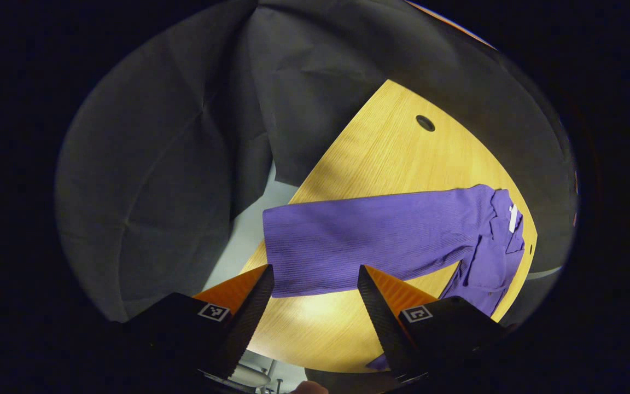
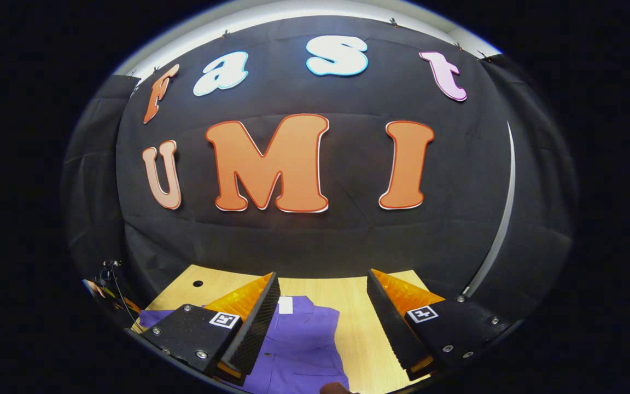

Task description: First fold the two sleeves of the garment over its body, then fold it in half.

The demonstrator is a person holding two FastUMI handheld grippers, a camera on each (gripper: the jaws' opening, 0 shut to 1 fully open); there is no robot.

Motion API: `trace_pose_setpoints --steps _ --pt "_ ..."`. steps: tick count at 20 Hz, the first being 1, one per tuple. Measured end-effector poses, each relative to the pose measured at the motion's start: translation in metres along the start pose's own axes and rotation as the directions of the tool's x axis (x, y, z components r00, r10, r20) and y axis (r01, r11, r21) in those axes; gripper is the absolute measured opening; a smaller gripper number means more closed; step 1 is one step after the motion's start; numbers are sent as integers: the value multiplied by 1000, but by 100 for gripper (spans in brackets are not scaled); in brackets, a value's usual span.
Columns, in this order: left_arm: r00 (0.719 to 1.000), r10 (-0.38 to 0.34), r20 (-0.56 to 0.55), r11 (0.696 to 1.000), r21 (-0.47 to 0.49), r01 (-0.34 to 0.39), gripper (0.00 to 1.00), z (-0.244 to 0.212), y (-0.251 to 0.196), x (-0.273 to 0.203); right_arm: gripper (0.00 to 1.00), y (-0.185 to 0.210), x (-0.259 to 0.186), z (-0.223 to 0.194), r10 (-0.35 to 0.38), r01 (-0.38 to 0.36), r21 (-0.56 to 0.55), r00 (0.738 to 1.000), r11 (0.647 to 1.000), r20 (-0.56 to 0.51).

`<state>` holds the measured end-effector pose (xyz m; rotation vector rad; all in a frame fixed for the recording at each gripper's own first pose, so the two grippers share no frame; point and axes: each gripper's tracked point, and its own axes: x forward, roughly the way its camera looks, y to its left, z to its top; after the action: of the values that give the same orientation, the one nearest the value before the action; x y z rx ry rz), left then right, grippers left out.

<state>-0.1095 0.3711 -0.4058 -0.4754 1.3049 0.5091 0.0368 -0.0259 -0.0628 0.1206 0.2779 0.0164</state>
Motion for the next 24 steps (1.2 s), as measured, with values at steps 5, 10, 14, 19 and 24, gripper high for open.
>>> trace_pose_setpoints --steps 5,10,14,19,24 --pt "998 4 -69 999 -36 -7 98 -2 18 35 100 3 -19 12 -3 3 -19 999 1000 38" --pt "992 19 -124 997 -65 -28 96 -5 29 58 95 -1 -27 5 -33 34 -65 999 997 21" --pt "988 44 -151 996 -70 -55 78 -1 29 60 95 -5 -31 3 -40 41 -85 999 996 18" --pt "985 85 -152 994 -51 -94 53 -1 34 65 95 -24 -32 6 -44 45 -54 999 998 21" --pt "989 72 -126 997 -6 -73 8 7 21 68 95 -33 -29 -1 -41 41 -41 999 998 11"
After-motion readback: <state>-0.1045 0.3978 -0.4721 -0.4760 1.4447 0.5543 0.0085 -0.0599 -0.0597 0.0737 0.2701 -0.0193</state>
